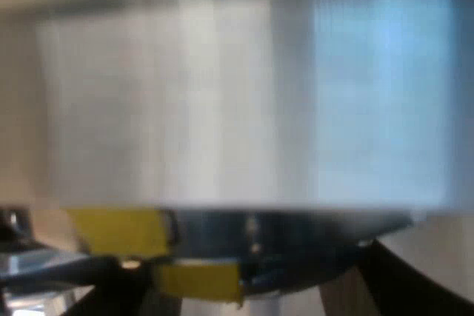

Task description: Put the handle in the coffee machine

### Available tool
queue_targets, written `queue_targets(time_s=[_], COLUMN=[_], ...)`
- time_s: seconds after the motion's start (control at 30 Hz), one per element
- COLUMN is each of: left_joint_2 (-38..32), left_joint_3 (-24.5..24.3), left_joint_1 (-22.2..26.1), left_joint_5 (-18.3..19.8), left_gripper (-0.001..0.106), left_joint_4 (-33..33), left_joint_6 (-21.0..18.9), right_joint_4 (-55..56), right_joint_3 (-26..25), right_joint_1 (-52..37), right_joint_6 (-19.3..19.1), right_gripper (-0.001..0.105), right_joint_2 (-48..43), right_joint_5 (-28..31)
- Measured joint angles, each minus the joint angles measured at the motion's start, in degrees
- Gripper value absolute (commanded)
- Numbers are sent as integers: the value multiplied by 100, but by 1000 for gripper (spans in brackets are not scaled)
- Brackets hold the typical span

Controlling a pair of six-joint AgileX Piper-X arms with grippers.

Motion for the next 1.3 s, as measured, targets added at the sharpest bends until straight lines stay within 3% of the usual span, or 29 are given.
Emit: queue_targets(time_s=[0.1, 0.63, 0.73, 0.8, 0.9, 0.97, 1.3], left_joint_2=[0, 13, 13, 13, 13, 13, -2], left_joint_3=[0, 0, 0, 0, 0, -19, -61], left_joint_1=[0, 0, 0, 0, 56, 75, 82], left_joint_5=[0, 0, 0, 0, 161, 167, 188], left_gripper=[0, 1, 17, 46, 79, 84, 83], left_joint_4=[0, 0, 0, 0, 52, 57, 290], left_joint_6=[0, 0, 0, 0, 19, 4, -7], right_joint_4=[1, -29, -52, -83, -164, -221, -232], right_joint_3=[-38, -37, -37, -37, -37, -37, -37], right_joint_1=[0, 0, 0, 0, 0, 0, 0], right_joint_6=[-267, -322, -322, -322, -322, -335, -357], right_gripper=[44, 44, 44, 44, 44, 44, 44], right_joint_2=[27, 26, 26, 26, 71, 76, 76], right_joint_5=[21, 21, 21, 21, 4, 7, 7])
